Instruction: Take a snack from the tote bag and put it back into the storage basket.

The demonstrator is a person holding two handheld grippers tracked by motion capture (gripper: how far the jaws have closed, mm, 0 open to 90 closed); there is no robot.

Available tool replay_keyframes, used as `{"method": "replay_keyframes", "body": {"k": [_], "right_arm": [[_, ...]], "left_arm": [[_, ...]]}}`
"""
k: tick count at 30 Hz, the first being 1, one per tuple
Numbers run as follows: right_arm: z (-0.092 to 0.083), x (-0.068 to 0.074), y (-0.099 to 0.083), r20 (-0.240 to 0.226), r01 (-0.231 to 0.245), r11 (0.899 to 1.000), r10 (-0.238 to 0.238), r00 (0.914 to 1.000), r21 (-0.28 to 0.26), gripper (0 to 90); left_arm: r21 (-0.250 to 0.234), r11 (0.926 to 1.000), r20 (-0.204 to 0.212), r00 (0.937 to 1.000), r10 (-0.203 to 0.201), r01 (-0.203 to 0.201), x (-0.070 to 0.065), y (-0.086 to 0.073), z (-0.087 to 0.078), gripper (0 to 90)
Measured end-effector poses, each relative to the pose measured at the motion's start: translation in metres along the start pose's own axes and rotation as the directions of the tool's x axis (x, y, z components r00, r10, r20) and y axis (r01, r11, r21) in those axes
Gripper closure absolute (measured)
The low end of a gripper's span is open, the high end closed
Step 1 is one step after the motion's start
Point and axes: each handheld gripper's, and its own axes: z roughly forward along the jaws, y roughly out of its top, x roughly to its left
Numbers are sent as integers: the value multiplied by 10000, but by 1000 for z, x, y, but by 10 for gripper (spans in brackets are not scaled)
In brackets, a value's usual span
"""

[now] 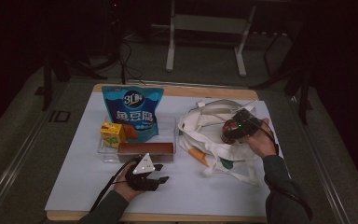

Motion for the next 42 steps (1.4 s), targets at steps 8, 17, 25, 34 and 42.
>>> {"method": "replay_keyframes", "body": {"k": [8, 17, 25, 34, 42], "right_arm": [[-4, 4, 4, -69, 143, 9998, -144, 9999, -98, 258], [-9, 9, 9, -186, 340, 9990, -345, 9992, -282, 259], [-14, 15, 14, -328, 498, 9981, -509, 9982, -351, 258], [-17, 21, 19, -420, 664, 9969, -682, 9968, -430, 259], [-20, 27, 24, -486, 818, 9954, -842, 9953, -498, 259]], "left_arm": [[3, 10000, 9, 10000, -2, 2, 0, 0, 0, 479], [3, 10000, 17, 10000, -8, 8, 0, 0, 0, 479], [-2, 10000, 25, 10000, -14, 14, 0, 0, 0, 479], [2, 10000, 17, 10000, -8, 8, 0, 0, 0, 479], [4, 10000, 22, 10000, 1, -1, 0, 0, 0, 479]]}}
